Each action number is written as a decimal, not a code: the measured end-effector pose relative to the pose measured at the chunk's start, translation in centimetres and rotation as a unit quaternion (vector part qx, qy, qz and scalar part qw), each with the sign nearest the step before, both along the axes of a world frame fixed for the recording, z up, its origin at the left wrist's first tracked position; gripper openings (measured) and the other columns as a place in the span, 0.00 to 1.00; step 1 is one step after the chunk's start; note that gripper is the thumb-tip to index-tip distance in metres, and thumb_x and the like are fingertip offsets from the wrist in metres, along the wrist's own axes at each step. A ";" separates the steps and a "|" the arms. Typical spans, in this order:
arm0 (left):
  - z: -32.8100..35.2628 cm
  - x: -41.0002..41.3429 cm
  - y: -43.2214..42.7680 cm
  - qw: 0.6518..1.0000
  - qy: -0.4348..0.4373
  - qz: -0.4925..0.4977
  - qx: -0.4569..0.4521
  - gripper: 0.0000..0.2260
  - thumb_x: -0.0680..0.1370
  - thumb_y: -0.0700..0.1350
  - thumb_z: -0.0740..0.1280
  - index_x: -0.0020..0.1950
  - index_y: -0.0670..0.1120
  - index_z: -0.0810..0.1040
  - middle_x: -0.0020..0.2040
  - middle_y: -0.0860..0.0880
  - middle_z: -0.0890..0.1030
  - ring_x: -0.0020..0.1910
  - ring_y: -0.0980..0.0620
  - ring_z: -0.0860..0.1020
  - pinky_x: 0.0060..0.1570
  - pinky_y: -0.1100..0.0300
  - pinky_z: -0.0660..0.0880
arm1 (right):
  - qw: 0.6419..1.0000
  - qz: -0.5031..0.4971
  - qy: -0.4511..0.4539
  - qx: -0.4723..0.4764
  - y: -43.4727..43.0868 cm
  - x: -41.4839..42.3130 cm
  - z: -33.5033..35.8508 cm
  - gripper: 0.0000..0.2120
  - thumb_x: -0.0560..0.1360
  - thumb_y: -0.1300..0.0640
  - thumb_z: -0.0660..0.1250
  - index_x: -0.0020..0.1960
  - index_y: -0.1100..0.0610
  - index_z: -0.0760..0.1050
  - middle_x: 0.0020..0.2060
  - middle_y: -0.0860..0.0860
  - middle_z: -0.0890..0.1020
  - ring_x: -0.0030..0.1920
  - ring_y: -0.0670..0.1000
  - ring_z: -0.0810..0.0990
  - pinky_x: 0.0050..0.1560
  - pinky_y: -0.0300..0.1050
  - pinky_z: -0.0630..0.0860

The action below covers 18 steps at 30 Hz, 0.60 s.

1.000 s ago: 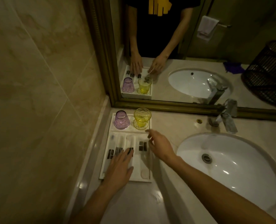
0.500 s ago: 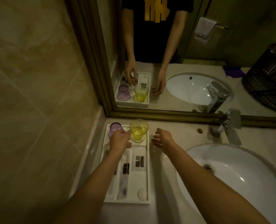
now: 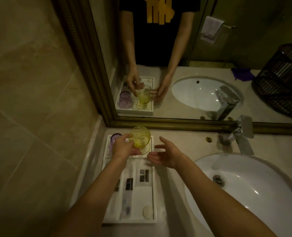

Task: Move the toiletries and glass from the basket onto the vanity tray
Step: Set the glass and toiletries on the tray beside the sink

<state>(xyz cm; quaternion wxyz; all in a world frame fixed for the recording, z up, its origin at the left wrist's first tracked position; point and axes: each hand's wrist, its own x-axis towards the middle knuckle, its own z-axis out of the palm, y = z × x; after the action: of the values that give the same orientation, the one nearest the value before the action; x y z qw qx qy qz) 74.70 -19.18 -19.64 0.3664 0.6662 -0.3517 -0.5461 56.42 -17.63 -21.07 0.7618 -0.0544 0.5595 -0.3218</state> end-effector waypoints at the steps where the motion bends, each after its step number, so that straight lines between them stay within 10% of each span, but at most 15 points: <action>1: 0.6 0.4 0.4 1.000 0.007 -0.018 -0.006 0.18 0.76 0.30 0.60 0.62 0.41 0.77 0.47 0.29 0.81 0.34 0.35 0.83 0.40 0.40 0.82 | 1.000 0.018 -0.016 0.006 -0.2 0.1 0.3 0.29 0.81 0.39 0.63 0.69 0.61 0.69 0.60 0.67 0.80 0.50 0.64 0.84 0.52 0.60 0.82; 7: 2.4 2.5 3.5 0.991 0.063 -0.113 -0.031 0.15 0.81 0.38 0.64 0.67 0.48 0.74 0.43 0.34 0.84 0.40 0.36 0.84 0.43 0.46 0.83 | 0.988 0.139 0.022 -0.069 -1.1 0.5 2.4 0.30 0.75 0.40 0.74 0.69 0.58 0.77 0.55 0.61 0.80 0.43 0.54 0.84 0.45 0.48 0.84; 10: 0.7 4.2 5.4 0.983 -0.105 -0.131 -0.081 0.17 0.80 0.49 0.66 0.69 0.50 0.75 0.47 0.42 0.85 0.43 0.44 0.83 0.46 0.50 0.81 | 0.960 0.142 0.153 -0.185 -1.8 0.9 2.5 0.24 0.73 0.48 0.78 0.65 0.55 0.79 0.61 0.59 0.83 0.55 0.57 0.85 0.55 0.52 0.84; 14: -4.2 7.2 10.2 0.841 -0.431 -0.265 -0.191 0.23 0.78 0.51 0.66 0.72 0.46 0.71 0.65 0.42 0.78 0.65 0.43 0.75 0.64 0.49 0.71 | 0.824 0.178 0.405 -0.355 -2.1 2.0 2.3 0.30 0.70 0.54 0.81 0.69 0.52 0.74 0.61 0.53 0.82 0.57 0.53 0.83 0.58 0.55 0.83; 18: -7.5 7.8 13.9 0.746 -0.532 -0.364 -0.164 0.31 0.79 0.65 0.48 0.80 0.59 0.43 0.81 0.51 0.44 0.79 0.44 0.42 0.75 0.41 0.48 | 0.684 0.246 0.531 -0.436 -1.5 3.4 1.4 0.34 0.68 0.56 0.81 0.71 0.54 0.73 0.64 0.55 0.79 0.63 0.55 0.78 0.62 0.50 0.76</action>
<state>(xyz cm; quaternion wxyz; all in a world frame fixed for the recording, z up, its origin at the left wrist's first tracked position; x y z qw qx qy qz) 82.48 -5.32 -27.14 -0.0038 0.5997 -0.7898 -0.1287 59.77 -19.10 -19.63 0.2796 -0.6775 0.6335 -0.2481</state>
